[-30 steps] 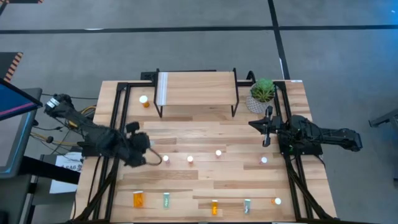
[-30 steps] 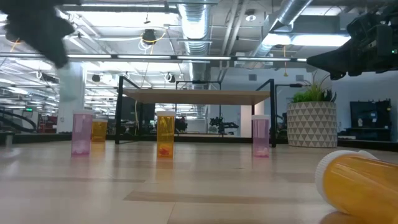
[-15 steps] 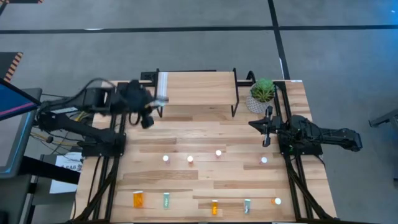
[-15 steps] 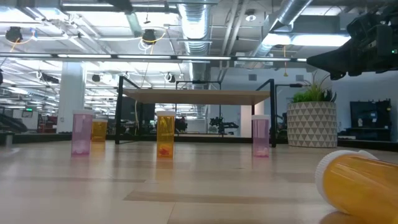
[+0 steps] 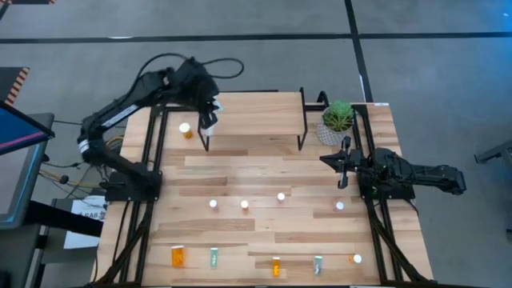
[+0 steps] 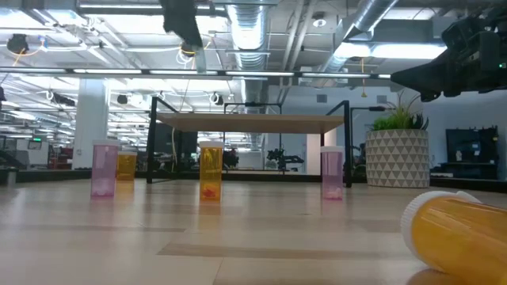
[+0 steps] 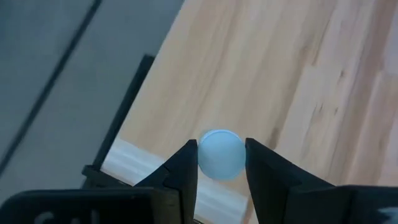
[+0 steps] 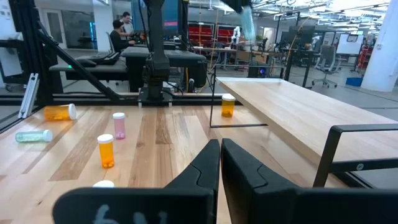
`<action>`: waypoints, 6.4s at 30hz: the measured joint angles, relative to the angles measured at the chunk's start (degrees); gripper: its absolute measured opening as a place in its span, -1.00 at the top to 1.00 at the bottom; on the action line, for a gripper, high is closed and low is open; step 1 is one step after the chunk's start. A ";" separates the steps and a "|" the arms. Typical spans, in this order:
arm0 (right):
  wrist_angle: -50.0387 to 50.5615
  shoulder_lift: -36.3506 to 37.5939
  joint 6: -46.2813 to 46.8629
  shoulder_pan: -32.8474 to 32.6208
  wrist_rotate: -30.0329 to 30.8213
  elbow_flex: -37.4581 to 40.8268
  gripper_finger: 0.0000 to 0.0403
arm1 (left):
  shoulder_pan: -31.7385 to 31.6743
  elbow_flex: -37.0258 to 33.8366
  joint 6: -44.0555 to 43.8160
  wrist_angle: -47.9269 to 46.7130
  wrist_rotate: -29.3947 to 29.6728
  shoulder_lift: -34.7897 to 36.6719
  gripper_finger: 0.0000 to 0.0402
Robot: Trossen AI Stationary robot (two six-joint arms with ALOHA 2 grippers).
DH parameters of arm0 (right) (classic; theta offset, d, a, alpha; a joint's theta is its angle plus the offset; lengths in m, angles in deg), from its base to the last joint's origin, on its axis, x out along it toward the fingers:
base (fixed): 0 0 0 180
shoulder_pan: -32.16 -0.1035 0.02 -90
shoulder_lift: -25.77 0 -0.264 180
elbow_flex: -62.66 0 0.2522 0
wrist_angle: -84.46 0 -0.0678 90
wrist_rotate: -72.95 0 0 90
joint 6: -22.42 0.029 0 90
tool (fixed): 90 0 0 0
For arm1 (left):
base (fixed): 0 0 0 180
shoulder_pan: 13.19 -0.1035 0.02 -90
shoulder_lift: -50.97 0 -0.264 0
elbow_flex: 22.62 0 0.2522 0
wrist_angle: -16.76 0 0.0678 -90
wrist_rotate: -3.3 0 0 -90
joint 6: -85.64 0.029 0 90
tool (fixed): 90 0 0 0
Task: Pick and place medicine bottles onto shelf by color
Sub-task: Put the top left blue pill bottle on the shelf, then put the right blue pill bottle on the shelf aligned with the other blue pill bottle
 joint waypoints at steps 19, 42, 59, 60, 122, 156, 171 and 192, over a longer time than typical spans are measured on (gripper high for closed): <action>-0.01 0.00 0.01 -0.01 0.00 -0.01 0.80 | -15.58 0.07 4.05 3.85 -7.06 -13.53 0.52; 0.00 0.00 0.02 0.00 0.00 -0.02 0.80 | -16.32 0.09 4.55 2.49 -6.38 -13.69 0.25; 0.00 0.00 0.00 0.00 0.00 -0.01 0.80 | -15.41 -6.23 2.72 6.83 -18.84 8.97 0.28; 0.00 0.00 0.00 0.00 0.00 0.00 0.80 | -14.66 -9.18 1.37 9.78 -19.94 12.10 0.30; -16.09 -0.11 20.10 0.37 0.33 -0.12 0.80 | 37.80 -75.28 -10.04 86.76 -2.67 51.84 0.47; 33.30 -49.98 56.14 -33.51 10.60 -48.15 0.80 | 37.78 -75.28 -12.55 80.32 0.71 51.87 0.47; 38.33 -72.64 105.49 -55.30 10.15 -50.29 0.80 | 37.78 -75.28 -10.01 81.19 1.63 51.85 0.47; 23.51 -92.01 120.02 -56.41 -2.27 -53.99 0.42 | 37.75 -75.28 -7.76 84.32 3.33 51.87 0.47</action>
